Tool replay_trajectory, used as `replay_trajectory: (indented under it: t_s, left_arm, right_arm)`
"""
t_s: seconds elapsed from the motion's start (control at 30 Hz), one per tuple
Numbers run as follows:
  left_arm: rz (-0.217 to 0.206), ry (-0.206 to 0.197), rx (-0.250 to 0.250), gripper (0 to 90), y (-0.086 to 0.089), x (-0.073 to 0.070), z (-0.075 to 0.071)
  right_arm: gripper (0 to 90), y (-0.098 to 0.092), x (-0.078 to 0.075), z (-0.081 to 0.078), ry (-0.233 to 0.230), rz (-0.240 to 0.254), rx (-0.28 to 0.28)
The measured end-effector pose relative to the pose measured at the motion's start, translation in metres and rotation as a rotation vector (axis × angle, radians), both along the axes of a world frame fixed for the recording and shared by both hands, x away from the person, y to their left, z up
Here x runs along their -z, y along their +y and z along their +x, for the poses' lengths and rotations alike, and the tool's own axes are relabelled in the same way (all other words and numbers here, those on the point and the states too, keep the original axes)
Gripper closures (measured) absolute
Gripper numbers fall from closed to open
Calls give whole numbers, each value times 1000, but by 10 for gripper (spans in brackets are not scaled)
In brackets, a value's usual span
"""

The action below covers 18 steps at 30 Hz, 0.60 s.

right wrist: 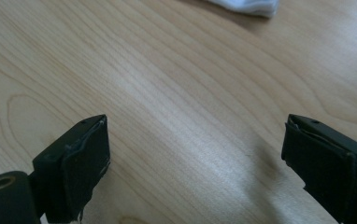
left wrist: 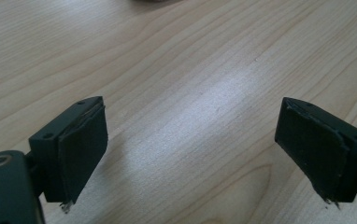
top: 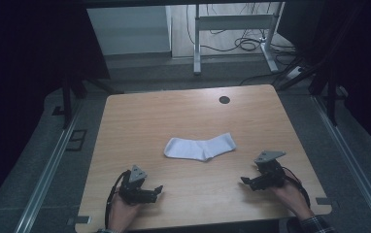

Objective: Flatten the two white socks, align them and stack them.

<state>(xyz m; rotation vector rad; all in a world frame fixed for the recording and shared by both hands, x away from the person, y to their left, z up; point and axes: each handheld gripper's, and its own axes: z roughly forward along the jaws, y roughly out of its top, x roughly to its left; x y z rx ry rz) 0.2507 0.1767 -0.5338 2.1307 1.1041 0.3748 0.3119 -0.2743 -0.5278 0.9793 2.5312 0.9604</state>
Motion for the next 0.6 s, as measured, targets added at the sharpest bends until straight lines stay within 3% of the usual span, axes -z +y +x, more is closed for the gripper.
replay_trajectory:
  t_s: [0.3,0.6]
  left_arm:
    - [46,18,34,97,-7,9,1]
    - [39,8,42,92,-6,11,1]
  right_arm:
    - [52,2,11,0,-2,16,-21]
    - [38,3,15,-1,-34,47,-2]
